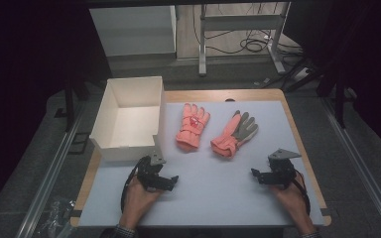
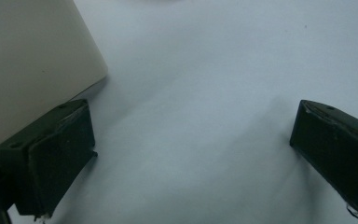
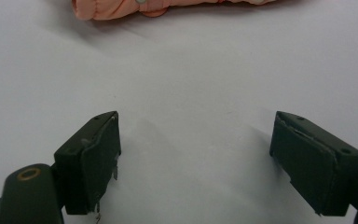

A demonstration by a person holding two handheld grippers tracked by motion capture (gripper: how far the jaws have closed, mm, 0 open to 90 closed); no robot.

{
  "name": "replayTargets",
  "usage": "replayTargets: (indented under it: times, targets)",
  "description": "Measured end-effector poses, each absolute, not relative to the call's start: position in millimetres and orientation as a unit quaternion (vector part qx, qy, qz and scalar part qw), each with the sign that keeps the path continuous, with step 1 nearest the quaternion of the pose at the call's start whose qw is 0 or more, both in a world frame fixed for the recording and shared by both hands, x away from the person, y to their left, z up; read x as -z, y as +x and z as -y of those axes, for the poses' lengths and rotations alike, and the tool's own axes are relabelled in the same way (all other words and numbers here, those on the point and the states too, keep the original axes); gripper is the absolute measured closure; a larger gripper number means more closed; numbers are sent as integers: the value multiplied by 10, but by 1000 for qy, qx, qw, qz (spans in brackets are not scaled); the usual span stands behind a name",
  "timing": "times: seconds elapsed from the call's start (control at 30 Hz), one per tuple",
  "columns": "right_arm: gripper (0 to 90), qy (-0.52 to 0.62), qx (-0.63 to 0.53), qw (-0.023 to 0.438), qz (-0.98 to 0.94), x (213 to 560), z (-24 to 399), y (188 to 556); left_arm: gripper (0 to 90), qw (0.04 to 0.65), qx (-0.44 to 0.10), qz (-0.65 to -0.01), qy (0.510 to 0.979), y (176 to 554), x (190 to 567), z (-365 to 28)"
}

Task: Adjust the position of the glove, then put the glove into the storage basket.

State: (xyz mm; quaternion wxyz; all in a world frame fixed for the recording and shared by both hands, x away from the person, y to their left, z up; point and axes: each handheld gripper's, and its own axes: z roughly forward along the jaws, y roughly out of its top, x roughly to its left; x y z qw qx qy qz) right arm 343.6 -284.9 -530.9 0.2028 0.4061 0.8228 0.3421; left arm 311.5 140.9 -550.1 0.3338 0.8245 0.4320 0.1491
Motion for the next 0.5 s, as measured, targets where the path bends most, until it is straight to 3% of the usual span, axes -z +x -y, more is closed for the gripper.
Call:
replayTargets:
  times: [0.5]
  targets:
    - [160, 407, -340, 202, -823, 5304, 2848, 3442, 0, 339, -151, -432, 822, 3111, 5510, -1412]
